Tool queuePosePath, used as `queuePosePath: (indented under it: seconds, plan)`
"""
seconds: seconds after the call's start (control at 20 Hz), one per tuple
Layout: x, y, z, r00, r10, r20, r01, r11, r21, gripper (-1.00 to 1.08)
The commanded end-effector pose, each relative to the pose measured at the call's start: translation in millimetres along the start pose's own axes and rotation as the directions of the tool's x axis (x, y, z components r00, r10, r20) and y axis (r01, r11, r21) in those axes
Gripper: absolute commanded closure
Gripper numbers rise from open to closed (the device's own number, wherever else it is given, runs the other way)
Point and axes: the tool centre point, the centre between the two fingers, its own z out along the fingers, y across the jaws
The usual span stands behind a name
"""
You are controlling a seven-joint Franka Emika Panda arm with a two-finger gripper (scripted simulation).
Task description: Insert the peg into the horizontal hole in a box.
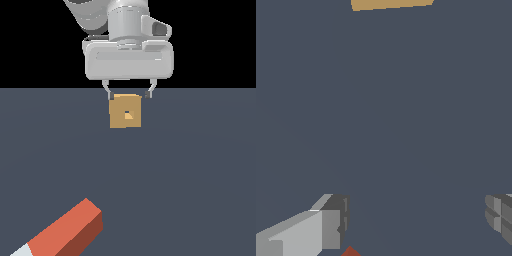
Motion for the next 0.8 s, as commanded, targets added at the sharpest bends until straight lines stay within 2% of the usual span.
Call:
queuePosePath:
  seconds: [0.0,0.15,0.35,0.55,0.75]
  plan:
    - [0,0,0,1.000,0.000,0.000,0.000,1.000,0.000,-0.92]
    - [-7,-1,2,1.000,0.015,0.000,-0.015,1.000,0.000,-0.92]
    - [-37,-6,12,0.996,0.084,0.002,-0.084,0.996,0.002,-0.92]
    - [-89,-20,29,0.979,0.204,0.005,-0.204,0.979,0.005,-0.92]
    - [-157,-51,53,0.931,0.364,0.010,-0.364,0.931,0.008,-0.92]
